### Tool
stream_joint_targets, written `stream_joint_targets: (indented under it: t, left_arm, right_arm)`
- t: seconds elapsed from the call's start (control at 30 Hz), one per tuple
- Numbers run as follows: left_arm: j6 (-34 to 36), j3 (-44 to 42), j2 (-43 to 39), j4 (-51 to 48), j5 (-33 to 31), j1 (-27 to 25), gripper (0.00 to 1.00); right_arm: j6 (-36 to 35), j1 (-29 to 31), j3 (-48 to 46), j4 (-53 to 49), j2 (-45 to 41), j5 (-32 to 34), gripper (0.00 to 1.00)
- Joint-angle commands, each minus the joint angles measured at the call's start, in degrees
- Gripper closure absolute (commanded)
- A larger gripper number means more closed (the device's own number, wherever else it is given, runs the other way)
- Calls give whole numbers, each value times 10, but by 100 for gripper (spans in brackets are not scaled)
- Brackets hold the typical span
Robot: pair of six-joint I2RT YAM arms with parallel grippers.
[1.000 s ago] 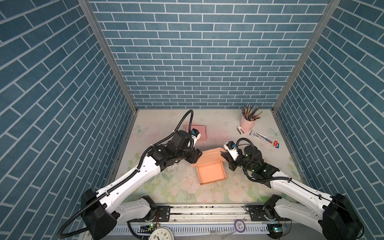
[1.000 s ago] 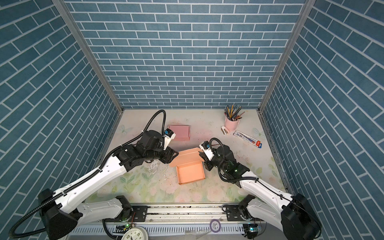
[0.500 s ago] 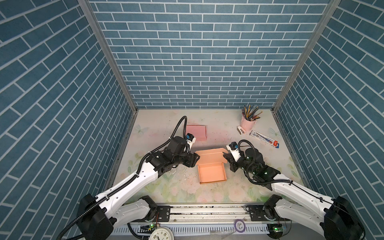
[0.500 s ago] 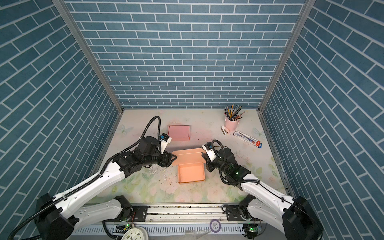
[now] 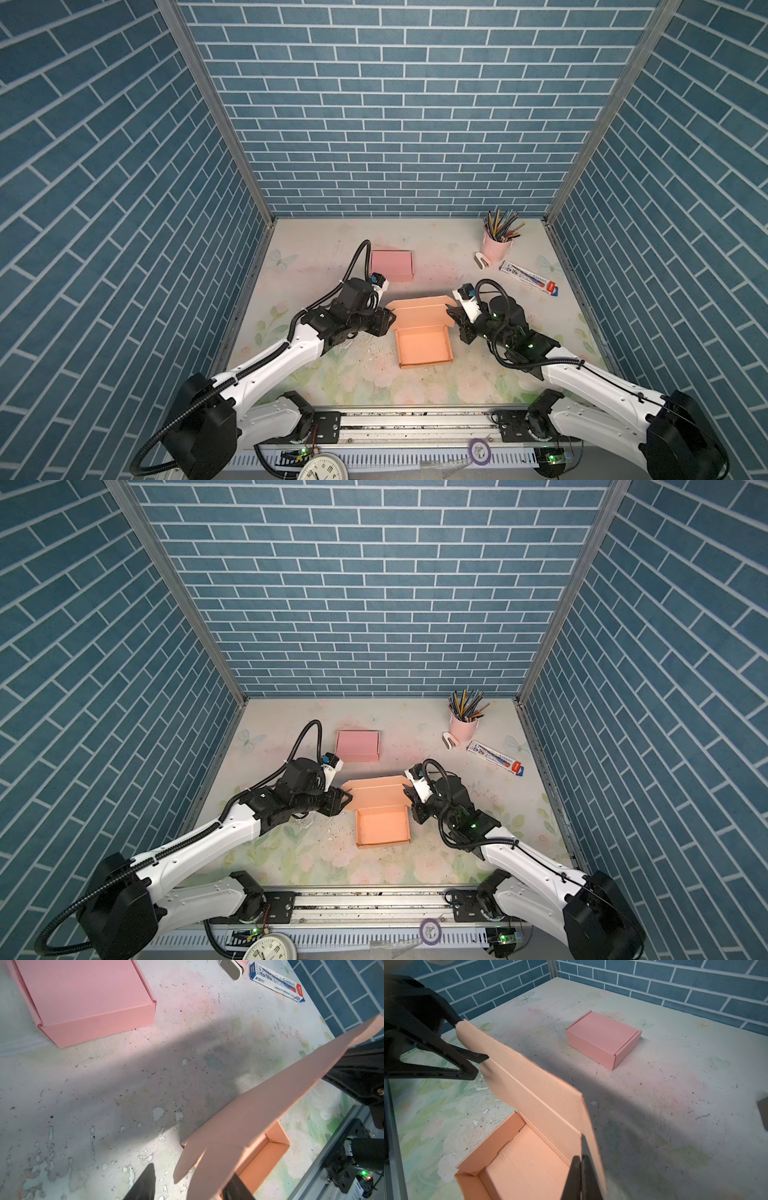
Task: Fold the paper box
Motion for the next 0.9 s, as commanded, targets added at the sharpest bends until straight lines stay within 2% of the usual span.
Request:
stream_joint_targets:
  t: [0.0, 0.23, 0.53, 0.87]
  left_arm:
    - [10, -2, 10, 17, 0, 2, 54]
    - [8, -5, 13, 14, -1, 3, 70]
    - [3, -11, 6, 13, -1, 1, 84]
    - [-2, -13, -3, 11, -7, -8, 93]
  right_arm:
    - [19, -1, -5, 7, 2, 7, 100]
    - [22, -1, -6, 10, 7, 10, 100]
    - [25, -1, -1, 12, 13, 10, 100]
    - [34, -1, 13, 2, 25, 18, 100]
